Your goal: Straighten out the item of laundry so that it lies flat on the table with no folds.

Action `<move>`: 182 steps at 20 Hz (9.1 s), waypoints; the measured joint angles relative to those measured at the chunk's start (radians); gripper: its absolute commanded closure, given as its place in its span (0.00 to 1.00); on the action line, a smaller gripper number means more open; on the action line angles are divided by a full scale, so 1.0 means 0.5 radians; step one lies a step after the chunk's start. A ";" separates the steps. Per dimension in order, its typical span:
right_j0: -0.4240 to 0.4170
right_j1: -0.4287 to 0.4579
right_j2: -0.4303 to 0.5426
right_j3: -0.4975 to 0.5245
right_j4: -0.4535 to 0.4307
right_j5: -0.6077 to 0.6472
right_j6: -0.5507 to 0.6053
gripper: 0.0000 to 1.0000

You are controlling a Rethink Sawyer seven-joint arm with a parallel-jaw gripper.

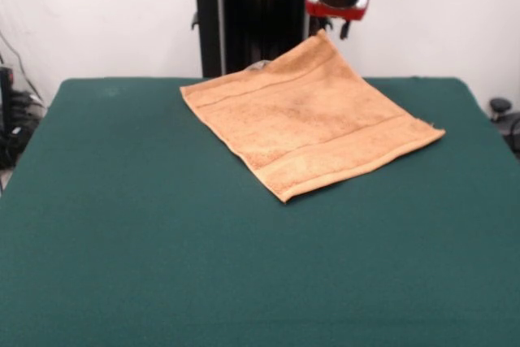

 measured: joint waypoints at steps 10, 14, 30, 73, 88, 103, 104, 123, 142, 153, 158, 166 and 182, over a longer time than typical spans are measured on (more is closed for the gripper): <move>0.018 0.066 0.000 -0.001 0.000 -0.102 0.000 0.00; 0.031 0.223 -0.001 -0.003 -0.003 -0.376 0.000 0.00; 0.126 0.865 -0.006 -0.030 0.002 -1.188 0.000 0.00; 0.243 0.025 -0.126 0.039 0.049 -0.271 0.000 0.00; 0.382 -0.087 -0.256 0.036 0.049 -0.711 0.000 0.00; 0.363 0.073 -0.268 -0.033 0.083 -1.067 0.000 0.00; 0.350 0.122 -0.268 -0.051 0.083 -1.092 0.000 0.00; 0.323 0.489 -0.343 0.012 -0.078 -1.999 0.000 0.00; 0.352 1.047 -0.425 0.111 -0.023 -3.381 0.000 0.00; 0.308 1.067 -0.410 0.108 -0.049 -3.418 0.000 0.00; 0.255 1.054 -0.404 0.094 -0.120 -3.375 0.000 0.00; 0.170 1.035 -0.404 0.058 -0.264 -3.300 0.000 0.00; 0.105 1.015 -0.446 -0.027 -0.506 -3.191 0.000 0.00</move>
